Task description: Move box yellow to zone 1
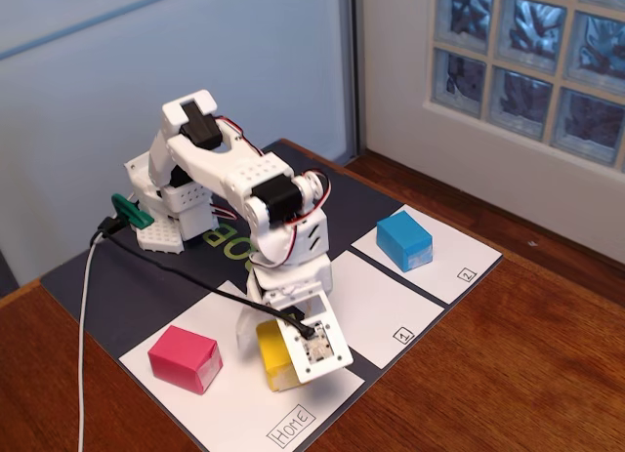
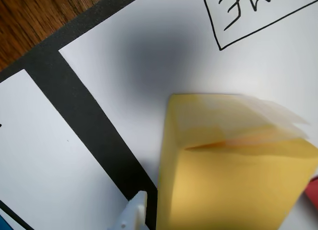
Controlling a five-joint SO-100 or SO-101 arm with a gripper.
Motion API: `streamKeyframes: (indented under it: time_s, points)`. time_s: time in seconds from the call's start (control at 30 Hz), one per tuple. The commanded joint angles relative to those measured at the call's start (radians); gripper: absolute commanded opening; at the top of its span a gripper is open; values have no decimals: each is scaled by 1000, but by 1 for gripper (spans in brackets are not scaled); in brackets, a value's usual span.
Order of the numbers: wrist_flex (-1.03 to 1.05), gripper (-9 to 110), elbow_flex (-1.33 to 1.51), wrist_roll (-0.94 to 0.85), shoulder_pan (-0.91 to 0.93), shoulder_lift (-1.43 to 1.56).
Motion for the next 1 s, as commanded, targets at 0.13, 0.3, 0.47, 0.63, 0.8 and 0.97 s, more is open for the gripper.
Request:
streamKeyframes:
  time_s: [0.13,0.3,0.47,0.63,0.8,0.97]
  points:
    - [-20,42,-63,6,-8,-48]
    - [-21,41,-63,-8,-6,-83]
    - [-34,40,-63,-29,-3,-103]
    - [-40,33,-66,-40,0,-104]
    - [-31,10,-80,-48,18,-98]
    - [-12,0,-81,-67,35,-75]
